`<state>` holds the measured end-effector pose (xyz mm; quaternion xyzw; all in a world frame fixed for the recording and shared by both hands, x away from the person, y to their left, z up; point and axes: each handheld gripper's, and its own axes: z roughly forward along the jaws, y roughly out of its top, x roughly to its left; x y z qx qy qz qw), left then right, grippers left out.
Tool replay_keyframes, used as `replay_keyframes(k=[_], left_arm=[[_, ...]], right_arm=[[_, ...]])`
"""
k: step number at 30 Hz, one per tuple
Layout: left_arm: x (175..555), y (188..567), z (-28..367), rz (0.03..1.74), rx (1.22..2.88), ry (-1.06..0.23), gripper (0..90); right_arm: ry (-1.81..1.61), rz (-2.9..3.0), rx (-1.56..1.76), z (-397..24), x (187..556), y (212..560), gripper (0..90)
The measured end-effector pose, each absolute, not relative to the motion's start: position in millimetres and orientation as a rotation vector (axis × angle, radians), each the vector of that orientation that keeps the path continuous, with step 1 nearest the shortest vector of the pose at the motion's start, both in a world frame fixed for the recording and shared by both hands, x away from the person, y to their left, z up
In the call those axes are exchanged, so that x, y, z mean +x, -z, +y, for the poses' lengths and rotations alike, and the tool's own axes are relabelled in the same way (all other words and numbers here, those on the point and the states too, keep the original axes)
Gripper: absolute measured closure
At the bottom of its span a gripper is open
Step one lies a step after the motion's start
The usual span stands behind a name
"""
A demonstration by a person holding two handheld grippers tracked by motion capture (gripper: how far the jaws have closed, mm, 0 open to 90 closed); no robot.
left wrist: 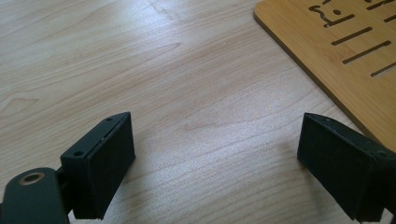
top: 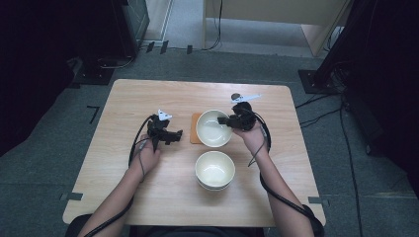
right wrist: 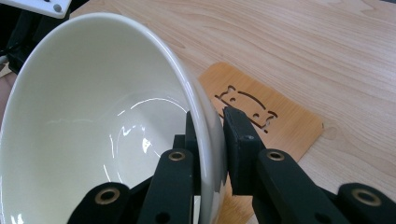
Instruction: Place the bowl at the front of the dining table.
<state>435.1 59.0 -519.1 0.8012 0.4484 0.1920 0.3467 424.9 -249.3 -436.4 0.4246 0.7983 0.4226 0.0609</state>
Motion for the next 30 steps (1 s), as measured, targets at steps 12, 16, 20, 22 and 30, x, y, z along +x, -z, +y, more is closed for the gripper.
replay_keyframes(k=[12,16,20,22,30], left_arm=[[435,519,59,1.160,2.086,-0.500,10.7],[435,519,59,1.160,2.086,-0.500,10.7],[435,519,59,1.160,2.086,-0.500,10.7],[435,519,59,1.160,2.086,-0.500,10.7],[435,519,59,1.162,2.083,-0.499,10.7]], right_arm=[[-1.266,2.423,1.306,-247,431,447,81.2],[-1.257,2.428,1.311,-246,433,449,81.2],[-1.256,2.421,1.321,-247,435,450,81.3],[-1.258,2.420,1.332,-248,436,452,81.2],[-1.254,2.416,1.352,-251,441,457,81.2]])
